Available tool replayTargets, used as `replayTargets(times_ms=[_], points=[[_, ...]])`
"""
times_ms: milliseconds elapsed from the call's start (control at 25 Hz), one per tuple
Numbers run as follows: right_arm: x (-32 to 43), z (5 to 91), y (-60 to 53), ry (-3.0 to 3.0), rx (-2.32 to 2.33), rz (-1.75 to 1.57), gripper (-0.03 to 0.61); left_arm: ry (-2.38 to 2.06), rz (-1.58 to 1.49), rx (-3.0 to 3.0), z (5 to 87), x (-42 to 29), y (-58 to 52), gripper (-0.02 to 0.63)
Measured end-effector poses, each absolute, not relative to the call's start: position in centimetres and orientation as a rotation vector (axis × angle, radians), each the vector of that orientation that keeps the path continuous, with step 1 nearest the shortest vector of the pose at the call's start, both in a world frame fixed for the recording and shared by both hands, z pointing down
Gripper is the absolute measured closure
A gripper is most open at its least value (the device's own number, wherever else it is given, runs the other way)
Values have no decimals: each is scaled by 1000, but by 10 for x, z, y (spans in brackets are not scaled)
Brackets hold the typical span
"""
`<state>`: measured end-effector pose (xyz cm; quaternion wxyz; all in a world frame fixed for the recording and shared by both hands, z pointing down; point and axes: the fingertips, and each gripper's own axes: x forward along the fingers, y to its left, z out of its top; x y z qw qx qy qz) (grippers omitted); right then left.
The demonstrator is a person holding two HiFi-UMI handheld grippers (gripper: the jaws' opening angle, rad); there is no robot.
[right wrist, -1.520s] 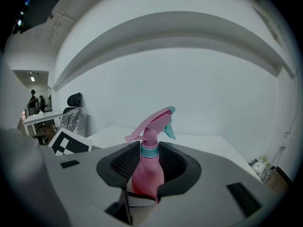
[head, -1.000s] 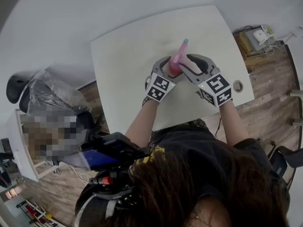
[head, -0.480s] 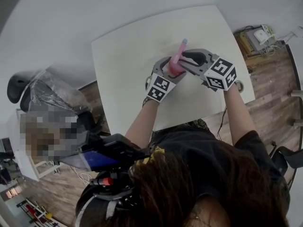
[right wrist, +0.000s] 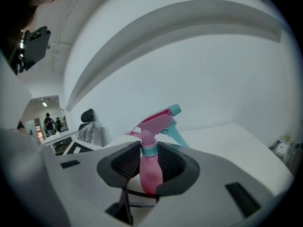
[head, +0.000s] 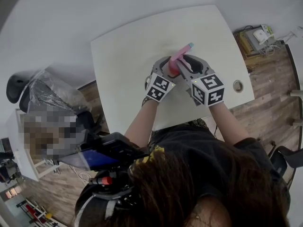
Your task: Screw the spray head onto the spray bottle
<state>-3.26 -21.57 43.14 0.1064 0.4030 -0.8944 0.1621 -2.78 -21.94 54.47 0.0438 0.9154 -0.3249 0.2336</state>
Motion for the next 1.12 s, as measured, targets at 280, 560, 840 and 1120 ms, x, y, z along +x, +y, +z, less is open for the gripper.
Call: replayTargets(times_ms=[280,560,840,1120], points=[[-32,432,-215,-2444,1482,521,462,-984,713,2802,544,-26,-220,244],[-38,431,-213,-2462,1445,571,462,-983,700,2797,543,-28,-220,244],[-33,423,-196,-2583,1126,412,430,-976,713,2805,544,-27,-220,244],[5,375,-186,-2808,845,180,369,-970,717,2806,543,-25,-220,244]])
